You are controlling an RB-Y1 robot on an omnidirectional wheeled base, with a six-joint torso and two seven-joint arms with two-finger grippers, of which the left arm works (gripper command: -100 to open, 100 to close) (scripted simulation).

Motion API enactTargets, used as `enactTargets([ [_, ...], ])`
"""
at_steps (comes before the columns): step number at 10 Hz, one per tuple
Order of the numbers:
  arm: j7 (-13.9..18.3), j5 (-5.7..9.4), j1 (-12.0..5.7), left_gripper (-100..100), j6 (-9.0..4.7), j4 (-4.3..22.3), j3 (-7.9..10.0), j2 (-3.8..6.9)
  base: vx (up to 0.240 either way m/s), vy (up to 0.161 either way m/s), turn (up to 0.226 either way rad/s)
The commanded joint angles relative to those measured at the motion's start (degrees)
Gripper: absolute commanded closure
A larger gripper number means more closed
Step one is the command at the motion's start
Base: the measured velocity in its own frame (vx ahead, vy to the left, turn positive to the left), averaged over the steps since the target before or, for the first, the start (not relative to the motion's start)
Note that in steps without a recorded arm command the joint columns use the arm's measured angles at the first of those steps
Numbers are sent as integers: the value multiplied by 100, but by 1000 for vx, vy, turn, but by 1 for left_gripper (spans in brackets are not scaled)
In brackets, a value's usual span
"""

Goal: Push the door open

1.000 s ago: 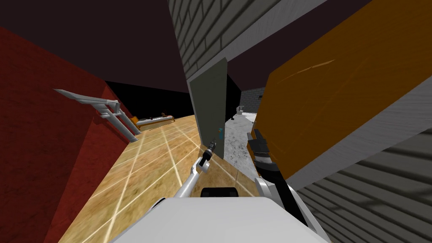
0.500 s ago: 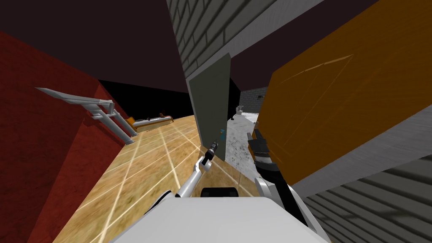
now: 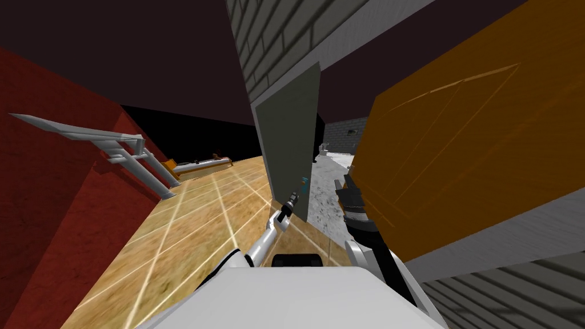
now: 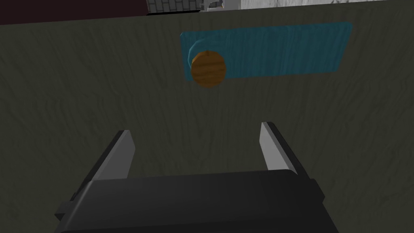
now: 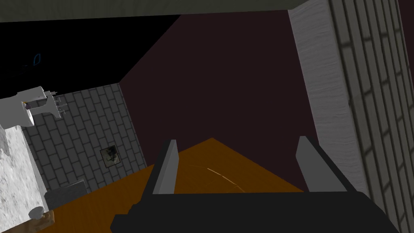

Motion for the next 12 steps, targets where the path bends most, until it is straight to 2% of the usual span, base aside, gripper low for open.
enactTargets([
  [1, 30, -16, -93, -100, -6, 174, -71, -83, 136, 123, -39],
  [2, 44, -22, -161, -100, -9, 283, -103, -140, 126, 117, -28],
  [3, 23, -17, -134, -100, -16, 243, -70, -115, 56, 50, -9],
  [4, 16, -10, -149, -100, -17, 268, -56, 67, 83, -31, -27],
  [5, 12, -3, -155, -100, -15, 276, -42, 159, 129, -106, -33],
  [7, 5, 10, -165, -100, -11, 291, -18, 235, 143, -130, -18],
  [9, -3, 23, -177, -100, -7, 306, 8, 212, 171, -130, -29],
  [12, -15, 43, -194, -100, -2, 330, 46, -49, 156, -87, -24],
])
